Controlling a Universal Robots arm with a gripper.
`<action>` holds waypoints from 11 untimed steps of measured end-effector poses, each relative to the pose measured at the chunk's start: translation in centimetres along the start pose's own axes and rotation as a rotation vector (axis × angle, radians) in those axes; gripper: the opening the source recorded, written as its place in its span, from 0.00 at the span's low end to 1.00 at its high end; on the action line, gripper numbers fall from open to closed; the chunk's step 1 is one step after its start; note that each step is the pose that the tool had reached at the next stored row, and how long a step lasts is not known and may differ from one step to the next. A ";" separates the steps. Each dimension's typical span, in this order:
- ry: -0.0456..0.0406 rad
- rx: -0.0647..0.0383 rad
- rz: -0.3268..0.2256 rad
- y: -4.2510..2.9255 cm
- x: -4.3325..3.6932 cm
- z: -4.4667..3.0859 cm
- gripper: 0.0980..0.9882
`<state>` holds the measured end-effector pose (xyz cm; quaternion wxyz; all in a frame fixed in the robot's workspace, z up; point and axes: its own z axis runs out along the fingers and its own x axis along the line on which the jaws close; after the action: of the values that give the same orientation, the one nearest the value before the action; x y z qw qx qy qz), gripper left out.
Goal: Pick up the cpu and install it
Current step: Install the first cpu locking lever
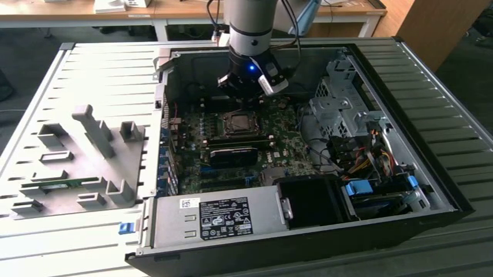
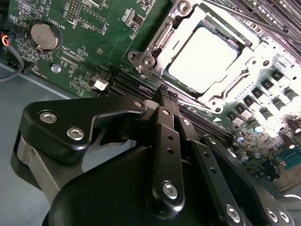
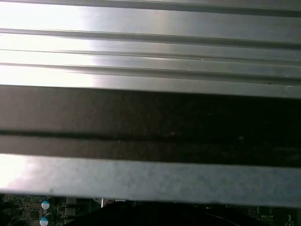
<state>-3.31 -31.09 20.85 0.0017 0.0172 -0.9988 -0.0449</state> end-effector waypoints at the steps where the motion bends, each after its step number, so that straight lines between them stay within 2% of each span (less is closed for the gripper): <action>1: 0.0000 0.000 0.000 0.00 -0.05 0.07 0.01; 11: 0.0000 0.000 0.000 -0.08 -0.34 0.85 0.01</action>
<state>-2.97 -31.08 19.99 0.0017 0.0172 -0.9988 -0.0449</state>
